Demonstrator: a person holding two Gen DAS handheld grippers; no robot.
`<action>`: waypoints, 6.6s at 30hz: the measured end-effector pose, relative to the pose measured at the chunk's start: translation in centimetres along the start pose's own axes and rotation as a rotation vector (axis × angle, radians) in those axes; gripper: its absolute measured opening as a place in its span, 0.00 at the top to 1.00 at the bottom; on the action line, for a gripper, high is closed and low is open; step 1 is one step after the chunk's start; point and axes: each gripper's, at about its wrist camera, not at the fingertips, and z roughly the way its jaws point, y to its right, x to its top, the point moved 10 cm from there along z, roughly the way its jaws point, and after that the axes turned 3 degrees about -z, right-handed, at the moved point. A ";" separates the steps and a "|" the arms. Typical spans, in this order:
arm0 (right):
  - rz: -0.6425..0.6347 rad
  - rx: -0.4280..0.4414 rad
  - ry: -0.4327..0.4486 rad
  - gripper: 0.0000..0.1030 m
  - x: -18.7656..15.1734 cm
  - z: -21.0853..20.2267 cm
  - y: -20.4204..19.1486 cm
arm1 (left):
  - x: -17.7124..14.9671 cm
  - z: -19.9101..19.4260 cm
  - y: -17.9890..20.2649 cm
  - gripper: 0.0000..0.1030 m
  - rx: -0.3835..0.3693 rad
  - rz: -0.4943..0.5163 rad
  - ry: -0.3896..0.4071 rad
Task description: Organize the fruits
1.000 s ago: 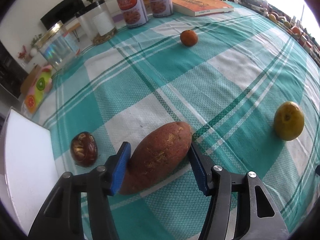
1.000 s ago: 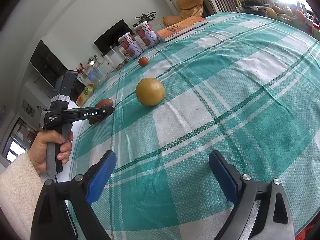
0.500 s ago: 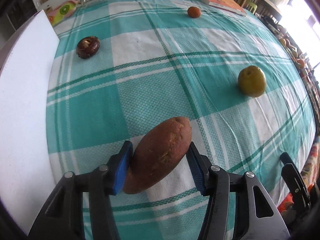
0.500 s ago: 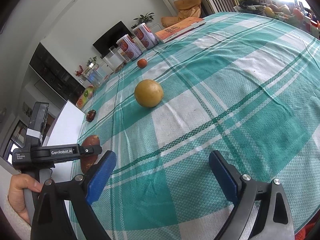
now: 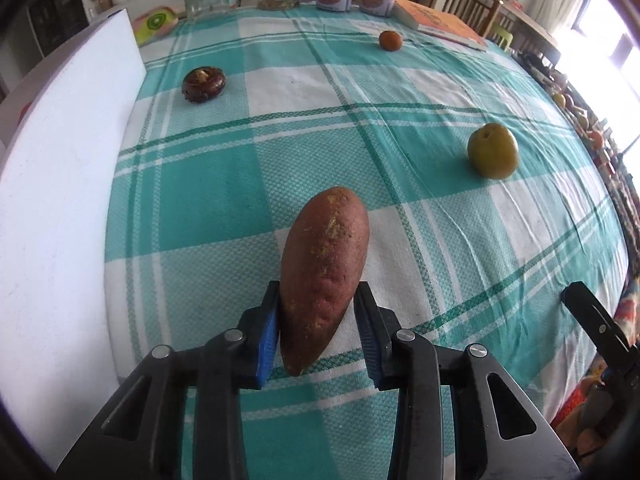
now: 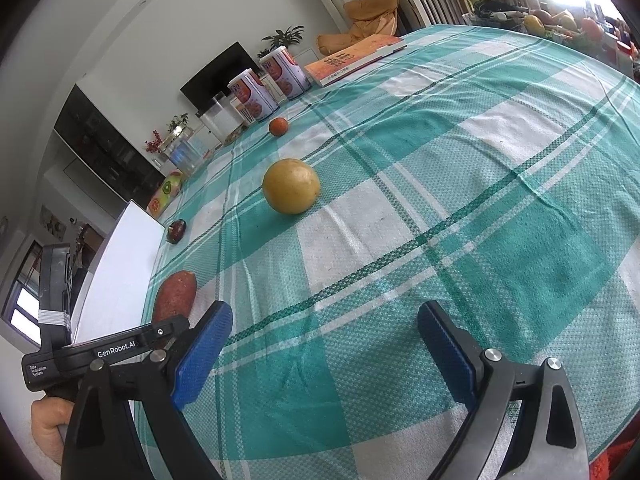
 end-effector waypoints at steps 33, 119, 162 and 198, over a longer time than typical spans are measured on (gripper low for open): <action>-0.718 0.113 -0.497 0.50 4.9 26.5 -27.9 | -1.2 0.3 -0.6 0.04 0.091 0.045 0.227; -0.295 -0.113 -0.136 0.37 -2.7 1.6 -3.5 | -2.2 -2.2 0.3 0.61 -0.130 0.032 0.155; -0.129 -0.067 0.097 0.07 0.5 -3.1 -4.7 | -1.9 -17.3 -5.4 0.09 -0.156 -0.069 0.369; -0.030 -0.035 -0.011 0.16 3.3 3.1 -0.7 | 0.0 1.2 1.3 0.07 0.095 0.038 0.240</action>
